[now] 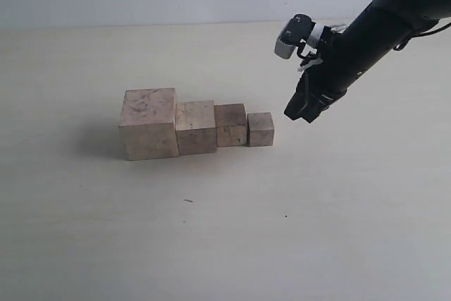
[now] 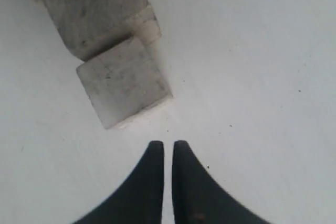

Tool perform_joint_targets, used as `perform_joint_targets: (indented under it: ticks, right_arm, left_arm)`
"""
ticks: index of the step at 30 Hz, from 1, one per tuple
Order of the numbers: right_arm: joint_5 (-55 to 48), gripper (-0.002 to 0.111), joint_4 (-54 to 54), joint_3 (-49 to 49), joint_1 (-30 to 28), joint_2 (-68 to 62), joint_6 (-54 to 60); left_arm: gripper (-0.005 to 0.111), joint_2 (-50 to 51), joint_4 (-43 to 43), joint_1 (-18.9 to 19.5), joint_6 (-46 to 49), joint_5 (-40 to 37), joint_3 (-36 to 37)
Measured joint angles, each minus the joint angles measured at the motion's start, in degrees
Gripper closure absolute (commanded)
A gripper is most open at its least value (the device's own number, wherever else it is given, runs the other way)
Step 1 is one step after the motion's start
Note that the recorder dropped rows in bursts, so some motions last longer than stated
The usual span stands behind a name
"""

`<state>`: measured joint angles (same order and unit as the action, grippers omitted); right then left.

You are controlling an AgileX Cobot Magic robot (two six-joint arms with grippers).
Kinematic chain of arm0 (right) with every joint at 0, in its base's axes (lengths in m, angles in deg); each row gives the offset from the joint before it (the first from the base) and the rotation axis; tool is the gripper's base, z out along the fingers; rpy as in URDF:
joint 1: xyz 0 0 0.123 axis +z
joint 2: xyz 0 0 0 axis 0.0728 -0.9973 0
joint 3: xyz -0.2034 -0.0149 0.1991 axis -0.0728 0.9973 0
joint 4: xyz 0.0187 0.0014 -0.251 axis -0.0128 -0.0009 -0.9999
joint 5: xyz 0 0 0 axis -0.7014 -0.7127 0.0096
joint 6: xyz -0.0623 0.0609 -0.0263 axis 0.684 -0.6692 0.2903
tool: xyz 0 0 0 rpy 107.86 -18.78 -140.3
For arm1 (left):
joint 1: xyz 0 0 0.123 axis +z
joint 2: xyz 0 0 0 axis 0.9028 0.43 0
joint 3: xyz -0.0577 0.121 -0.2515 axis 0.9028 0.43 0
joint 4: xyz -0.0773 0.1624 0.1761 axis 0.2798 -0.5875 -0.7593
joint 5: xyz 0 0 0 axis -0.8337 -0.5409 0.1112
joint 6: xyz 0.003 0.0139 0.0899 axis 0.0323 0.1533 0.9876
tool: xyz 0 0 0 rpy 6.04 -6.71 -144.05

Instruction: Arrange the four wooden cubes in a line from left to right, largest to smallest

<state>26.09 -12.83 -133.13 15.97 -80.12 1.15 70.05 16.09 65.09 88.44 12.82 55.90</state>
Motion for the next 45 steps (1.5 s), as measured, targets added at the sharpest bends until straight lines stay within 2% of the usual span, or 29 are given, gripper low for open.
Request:
perform_joint_targets:
  ticks: [7,18,32,41,45]
  right_arm:
    - [0.5,0.108,1.3,0.0,0.0,-4.4,-7.3]
    - [1.5,0.108,2.8,0.0,3.4,-5.9,-7.4]
    - [3.5,0.108,3.8,-0.1,3.6,-6.7,-7.7]
    - [4.1,0.108,-7.2,-0.4,3.8,-4.5,-19.6]
    - [4.5,0.108,-11.3,-0.4,3.8,0.2,-25.0]
  left_arm:
    - [0.107,0.0,0.0,0.0,0.0,0.0,0.0]
    - [0.107,0.0,0.0,0.0,0.0,0.0,0.0]
    - [0.107,0.0,0.0,0.0,0.0,0.0,0.0]
    - [0.107,0.0,0.0,0.0,0.0,0.0,0.0]
    - [0.107,0.0,0.0,0.0,0.0,0.0,0.0]
